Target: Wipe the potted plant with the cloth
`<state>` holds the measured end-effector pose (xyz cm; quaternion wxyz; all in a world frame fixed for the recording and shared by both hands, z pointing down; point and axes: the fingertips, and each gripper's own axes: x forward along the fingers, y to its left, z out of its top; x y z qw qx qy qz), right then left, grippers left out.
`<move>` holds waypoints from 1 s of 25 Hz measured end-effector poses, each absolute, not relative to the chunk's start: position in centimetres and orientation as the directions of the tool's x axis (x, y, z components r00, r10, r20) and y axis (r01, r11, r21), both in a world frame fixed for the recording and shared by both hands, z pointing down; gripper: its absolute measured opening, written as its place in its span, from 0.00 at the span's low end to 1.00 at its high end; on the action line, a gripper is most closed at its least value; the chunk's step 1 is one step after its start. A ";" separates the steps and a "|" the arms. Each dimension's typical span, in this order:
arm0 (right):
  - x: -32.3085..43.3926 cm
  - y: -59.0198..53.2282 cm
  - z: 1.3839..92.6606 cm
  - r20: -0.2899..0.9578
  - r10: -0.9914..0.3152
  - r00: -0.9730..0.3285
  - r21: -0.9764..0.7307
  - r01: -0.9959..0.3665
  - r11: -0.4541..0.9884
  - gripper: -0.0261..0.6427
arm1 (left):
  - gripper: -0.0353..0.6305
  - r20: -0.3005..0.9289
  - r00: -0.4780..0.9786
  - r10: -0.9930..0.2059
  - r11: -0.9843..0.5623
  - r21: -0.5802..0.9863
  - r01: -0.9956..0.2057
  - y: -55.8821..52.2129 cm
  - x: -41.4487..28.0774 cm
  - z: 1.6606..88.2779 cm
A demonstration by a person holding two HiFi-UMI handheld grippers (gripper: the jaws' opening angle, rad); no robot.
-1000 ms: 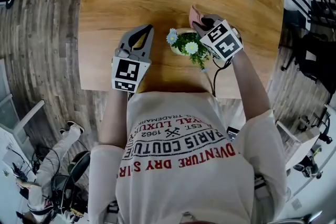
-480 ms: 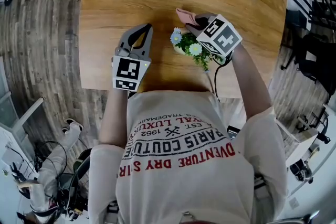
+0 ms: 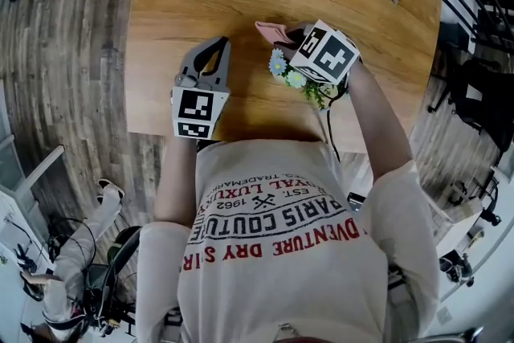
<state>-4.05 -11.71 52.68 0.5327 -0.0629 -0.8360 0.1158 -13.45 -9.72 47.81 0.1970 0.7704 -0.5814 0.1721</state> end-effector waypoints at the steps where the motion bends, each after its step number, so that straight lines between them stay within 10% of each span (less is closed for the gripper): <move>1: -4.3 -11.5 52.6 0.874 0.236 -0.425 -0.266 -0.012 0.964 0.09 | 0.08 0.492 0.264 -0.829 -0.246 0.102 -0.964 -9.6 -13.6 47.7; 25: -11.2 -8.0 41.6 0.750 -0.218 -0.624 0.030 -0.297 0.954 0.09 | 0.08 0.341 0.332 -0.880 -0.351 0.006 -0.936 -4.3 -18.9 39.9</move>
